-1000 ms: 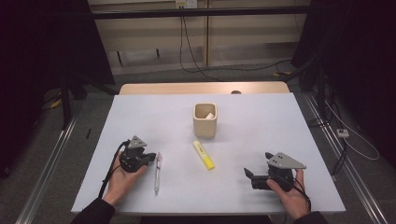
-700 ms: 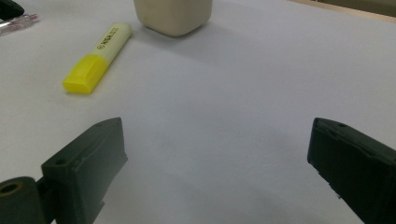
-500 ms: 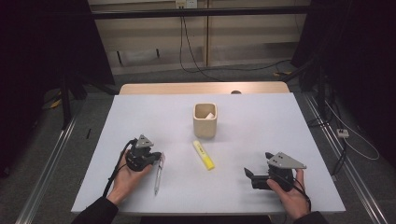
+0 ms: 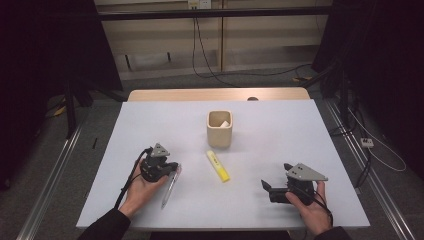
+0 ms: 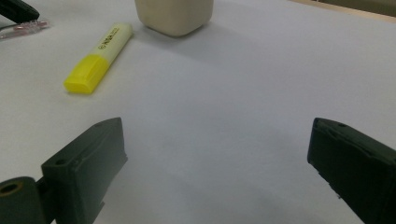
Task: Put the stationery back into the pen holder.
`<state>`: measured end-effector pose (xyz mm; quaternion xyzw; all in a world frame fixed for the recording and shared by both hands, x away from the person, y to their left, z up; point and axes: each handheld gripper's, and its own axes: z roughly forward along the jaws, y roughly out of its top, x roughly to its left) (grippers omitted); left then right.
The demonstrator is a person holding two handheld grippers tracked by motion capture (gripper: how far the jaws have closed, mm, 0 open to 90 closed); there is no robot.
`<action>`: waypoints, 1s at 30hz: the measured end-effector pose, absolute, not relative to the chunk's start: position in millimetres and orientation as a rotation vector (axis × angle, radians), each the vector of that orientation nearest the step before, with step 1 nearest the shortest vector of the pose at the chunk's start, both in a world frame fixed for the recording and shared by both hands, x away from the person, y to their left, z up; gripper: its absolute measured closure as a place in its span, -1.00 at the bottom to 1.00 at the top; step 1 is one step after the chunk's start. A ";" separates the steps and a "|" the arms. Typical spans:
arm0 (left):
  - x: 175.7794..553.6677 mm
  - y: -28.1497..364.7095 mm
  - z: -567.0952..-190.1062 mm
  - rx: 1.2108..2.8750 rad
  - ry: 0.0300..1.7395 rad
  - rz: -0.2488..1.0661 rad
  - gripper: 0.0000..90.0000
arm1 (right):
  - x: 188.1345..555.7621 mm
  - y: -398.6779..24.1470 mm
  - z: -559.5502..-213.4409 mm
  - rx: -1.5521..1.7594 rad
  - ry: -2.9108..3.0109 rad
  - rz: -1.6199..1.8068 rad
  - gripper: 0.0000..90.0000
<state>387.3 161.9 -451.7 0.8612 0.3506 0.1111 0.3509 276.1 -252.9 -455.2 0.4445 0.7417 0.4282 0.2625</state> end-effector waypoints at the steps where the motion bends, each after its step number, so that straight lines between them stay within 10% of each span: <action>1: 387.2 161.4 -451.5 2.238 0.899 0.295 1.00 | 276.2 -252.9 -455.2 1.203 2.005 1.158 -0.91; 30: 388.1 135.1 -448.5 2.303 0.814 0.262 1.00 | 276.1 -252.7 -455.2 1.202 2.008 1.159 -0.91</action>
